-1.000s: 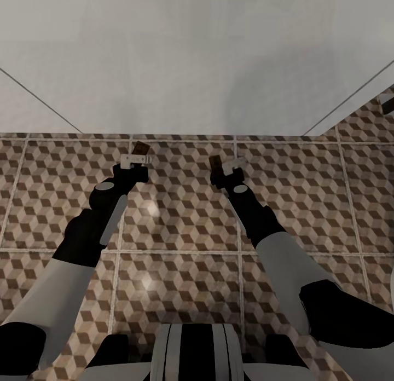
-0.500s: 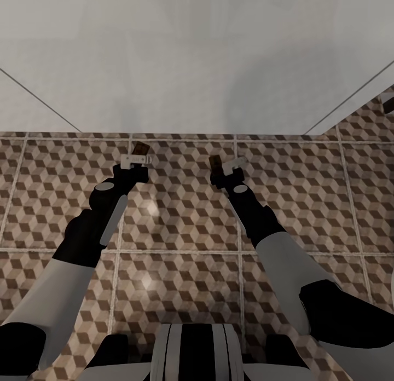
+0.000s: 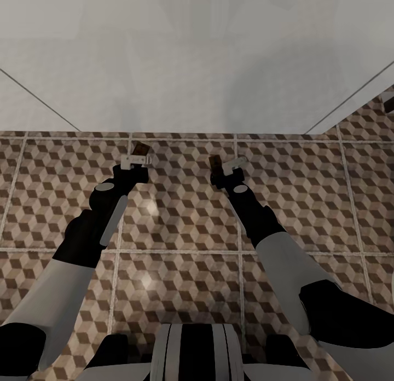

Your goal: Take the four mousetraps from the cabinet in the bathroom and place them on the bathroom floor. Make sure all four end up on the same floor surface, and ensure that at least two of them are either under or directly next to the same bathroom sink.

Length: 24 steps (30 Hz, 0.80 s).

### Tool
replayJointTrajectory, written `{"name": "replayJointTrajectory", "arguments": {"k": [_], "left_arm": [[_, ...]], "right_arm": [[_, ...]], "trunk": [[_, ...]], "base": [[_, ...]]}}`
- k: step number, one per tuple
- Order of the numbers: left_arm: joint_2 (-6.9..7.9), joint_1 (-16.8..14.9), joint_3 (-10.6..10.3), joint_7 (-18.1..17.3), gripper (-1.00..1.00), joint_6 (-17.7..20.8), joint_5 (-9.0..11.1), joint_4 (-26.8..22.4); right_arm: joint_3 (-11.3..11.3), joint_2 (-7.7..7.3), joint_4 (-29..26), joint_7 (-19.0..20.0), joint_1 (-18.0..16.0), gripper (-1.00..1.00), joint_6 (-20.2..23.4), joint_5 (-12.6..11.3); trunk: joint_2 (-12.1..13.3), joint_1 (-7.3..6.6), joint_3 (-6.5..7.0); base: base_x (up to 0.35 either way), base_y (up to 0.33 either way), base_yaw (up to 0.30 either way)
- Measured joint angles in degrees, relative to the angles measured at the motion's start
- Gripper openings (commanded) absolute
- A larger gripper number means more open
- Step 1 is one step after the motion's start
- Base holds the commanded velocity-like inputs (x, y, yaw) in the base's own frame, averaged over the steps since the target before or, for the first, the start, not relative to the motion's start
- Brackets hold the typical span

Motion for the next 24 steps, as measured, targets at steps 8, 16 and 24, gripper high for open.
{"name": "replayJointTrajectory", "arguments": {"k": [8, 16, 24], "left_arm": [[0.0, 0.07, 0.0, 0.0, -1.0, 0.0, 0.0, 0.08], [0.0, 0.17, 0.0, 0.0, -1.0, 0.0, -0.01, 0.0], [0.0, 0.18, 0.0, 0.0, -1.0, 0.0, 0.0, 0.04]], "right_arm": [[0.0, 0.0, -0.01, 0.0, -0.01, -1.0, 0.0, 0.0], [0.0, 0.0, -0.08, 0.0, 0.0, -1.0, 0.0, 0.0], [0.0, 0.0, -0.09, 0.0, 0.01, -1.0, 0.0, 0.0]], "trunk": [[0.0, 0.0, 0.0], [0.0, 0.0, 0.0], [0.0, 0.0, 0.0]], "base": [[0.0, 0.0, 0.0], [0.0, 0.0, 0.0], [0.0, 0.0, 0.0]]}}
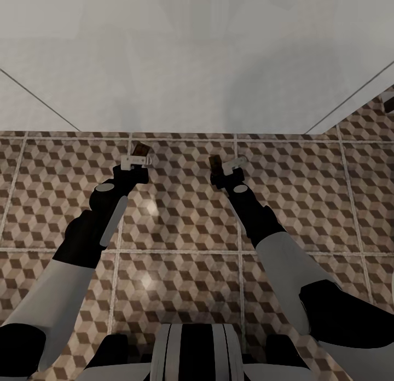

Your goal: Take the four mousetraps from the cabinet in the bathroom and place them on the bathroom floor. Make sure all four end up on the same floor surface, and ensure that at least two of them are either under or directly next to the same bathroom sink.

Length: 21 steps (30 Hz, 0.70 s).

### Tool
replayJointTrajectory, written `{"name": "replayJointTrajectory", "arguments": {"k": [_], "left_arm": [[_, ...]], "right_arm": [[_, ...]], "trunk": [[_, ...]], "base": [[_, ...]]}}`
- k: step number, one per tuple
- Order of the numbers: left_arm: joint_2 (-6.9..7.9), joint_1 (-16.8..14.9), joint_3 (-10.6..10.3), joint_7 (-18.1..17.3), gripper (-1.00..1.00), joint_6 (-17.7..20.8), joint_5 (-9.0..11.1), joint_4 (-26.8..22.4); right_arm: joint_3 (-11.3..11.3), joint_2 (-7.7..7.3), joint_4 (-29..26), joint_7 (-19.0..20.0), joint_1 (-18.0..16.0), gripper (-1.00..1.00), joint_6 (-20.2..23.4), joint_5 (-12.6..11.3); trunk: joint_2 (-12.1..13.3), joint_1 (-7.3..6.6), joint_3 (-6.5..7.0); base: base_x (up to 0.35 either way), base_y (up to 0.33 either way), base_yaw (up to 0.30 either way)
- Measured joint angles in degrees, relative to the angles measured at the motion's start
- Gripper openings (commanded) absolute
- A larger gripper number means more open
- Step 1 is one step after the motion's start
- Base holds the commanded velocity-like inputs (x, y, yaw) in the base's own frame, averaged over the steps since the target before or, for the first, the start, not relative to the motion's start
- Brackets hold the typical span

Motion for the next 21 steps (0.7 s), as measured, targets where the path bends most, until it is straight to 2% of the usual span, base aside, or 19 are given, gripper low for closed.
{"name": "replayJointTrajectory", "arguments": {"k": [11, 21], "left_arm": [[0.18, 0.25, 0.0, 0.0, -1.0, 0.0, -0.02, -0.47], [0.69, 0.59, -0.01, 0.05, -1.0, 0.72, 0.0, -3.86]], "right_arm": [[-0.02, 0.0, 0.13, 0.05, -0.02, -1.0, -0.37, 0.11], [-0.24, 0.0, 1.69, -0.07, -0.08, -1.0, -0.46, 0.08]], "trunk": [[0.0, 0.0, 0.0], [0.0, 0.0, 0.0]], "base": [[0.0, 0.0, 0.0], [0.0, 0.0, 0.0]]}}
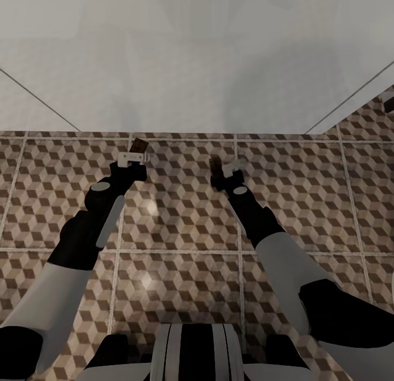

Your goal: Take the four mousetraps from the cabinet in the bathroom and place them on the bathroom floor. Make sure all four end up on the same floor surface, and ensure that at least two of them are either under or directly next to the same bathroom sink.

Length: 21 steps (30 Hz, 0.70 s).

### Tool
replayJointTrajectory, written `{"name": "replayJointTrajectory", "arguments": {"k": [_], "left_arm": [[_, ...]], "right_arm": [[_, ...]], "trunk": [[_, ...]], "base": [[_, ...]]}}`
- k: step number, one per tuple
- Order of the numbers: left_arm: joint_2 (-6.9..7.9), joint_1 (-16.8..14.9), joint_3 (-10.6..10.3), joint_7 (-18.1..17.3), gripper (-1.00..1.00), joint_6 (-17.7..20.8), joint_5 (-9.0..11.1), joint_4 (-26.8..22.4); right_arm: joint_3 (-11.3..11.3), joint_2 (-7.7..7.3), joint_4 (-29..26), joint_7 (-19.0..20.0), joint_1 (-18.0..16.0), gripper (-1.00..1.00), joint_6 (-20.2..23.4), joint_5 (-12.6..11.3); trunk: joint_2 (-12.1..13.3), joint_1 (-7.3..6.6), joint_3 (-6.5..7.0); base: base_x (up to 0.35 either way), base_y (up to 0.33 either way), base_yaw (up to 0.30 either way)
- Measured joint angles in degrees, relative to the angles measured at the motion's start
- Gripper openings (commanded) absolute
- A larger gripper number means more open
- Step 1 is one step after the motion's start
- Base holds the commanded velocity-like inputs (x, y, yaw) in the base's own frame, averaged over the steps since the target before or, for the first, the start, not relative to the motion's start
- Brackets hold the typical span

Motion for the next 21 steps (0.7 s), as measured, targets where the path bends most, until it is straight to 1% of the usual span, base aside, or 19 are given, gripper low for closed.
{"name": "replayJointTrajectory", "arguments": {"k": [7, 14, 17, 21], "left_arm": [[0.03, 1.08, -0.01, 0.02, -1.0, 0.79, 0.0, -2.4], [0.02, 2.23, -0.01, 0.03, -1.0, 0.94, 0.0, -2.96], [0.03, 2.38, -0.01, 0.03, -1.0, 0.94, 0.0, -3.01], [0.02, 3.39, -0.01, 0.04, -1.0, 0.94, -0.01, -3.03]], "right_arm": [[-0.11, 0.0, 1.45, -0.35, 0.0, -1.0, 0.01, 0.0], [-0.12, 0.0, 2.08, -0.49, -0.31, -1.0, 0.07, -0.01], [-0.12, 0.0, 3.01, -0.83, -1.26, -1.0, 0.06, 0.0], [-0.12, 0.0, 5.85, -1.17, -3.46, -1.0, -0.1, -0.02]], "trunk": [[0.0, 0.0, 0.0], [0.0, 0.0, 0.0], [0.0, 0.0, 0.0], [0.0, 0.0, 0.0]], "base": [[0.0, 0.0, 0.0], [0.0, 0.0, 0.0], [0.0, 0.0, 0.0], [0.0, 0.0, 0.0]]}}
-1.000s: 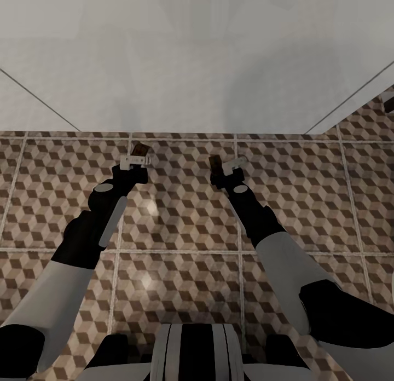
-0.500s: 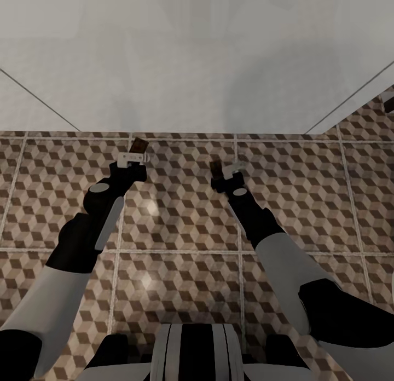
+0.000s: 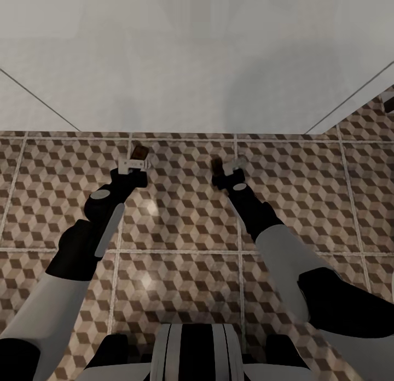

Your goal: Take the four mousetraps from the cabinet in the bathroom and place them on the bathroom floor. Make sure all four end up on the same floor surface, and ensure that at least two of them are either under or directly next to the same bathroom sink.

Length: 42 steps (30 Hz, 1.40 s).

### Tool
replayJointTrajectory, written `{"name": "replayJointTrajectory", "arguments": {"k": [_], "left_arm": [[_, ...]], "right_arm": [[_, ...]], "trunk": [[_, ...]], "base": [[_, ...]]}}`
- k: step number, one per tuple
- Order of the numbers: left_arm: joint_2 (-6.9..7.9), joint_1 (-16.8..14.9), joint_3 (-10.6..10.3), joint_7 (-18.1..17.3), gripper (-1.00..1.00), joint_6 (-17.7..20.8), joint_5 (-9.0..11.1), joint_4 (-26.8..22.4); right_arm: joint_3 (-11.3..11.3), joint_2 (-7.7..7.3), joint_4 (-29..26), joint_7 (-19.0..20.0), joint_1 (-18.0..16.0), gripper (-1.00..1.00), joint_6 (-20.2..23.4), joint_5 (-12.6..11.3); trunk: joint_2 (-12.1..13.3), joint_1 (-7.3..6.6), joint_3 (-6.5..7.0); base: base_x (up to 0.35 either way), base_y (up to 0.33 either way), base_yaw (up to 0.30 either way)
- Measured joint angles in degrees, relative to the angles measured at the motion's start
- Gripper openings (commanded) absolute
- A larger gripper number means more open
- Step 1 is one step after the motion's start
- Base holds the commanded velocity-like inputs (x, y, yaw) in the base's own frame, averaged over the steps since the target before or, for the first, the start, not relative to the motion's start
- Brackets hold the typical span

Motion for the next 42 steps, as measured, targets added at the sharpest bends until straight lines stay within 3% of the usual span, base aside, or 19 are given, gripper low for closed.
{"name": "replayJointTrajectory", "arguments": {"k": [8, 42], "left_arm": [[0.0, 0.77, -0.07, 0.0, -1.0, 0.0, -0.2, 0.08], [0.0, 2.9, -0.17, 0.0, -1.0, 0.0, -0.34, 0.14]], "right_arm": [[-0.02, 0.0, 1.77, -0.08, -2.0, -1.0, -0.3, 0.0], [-0.02, 0.0, 0.95, 0.34, -3.0, -1.0, -1.85, -0.11]], "trunk": [[0.0, 0.0, 0.0], [0.0, 0.0, 0.0]], "base": [[0.0, 0.0, 0.0], [0.0, 0.0, 0.0]]}}
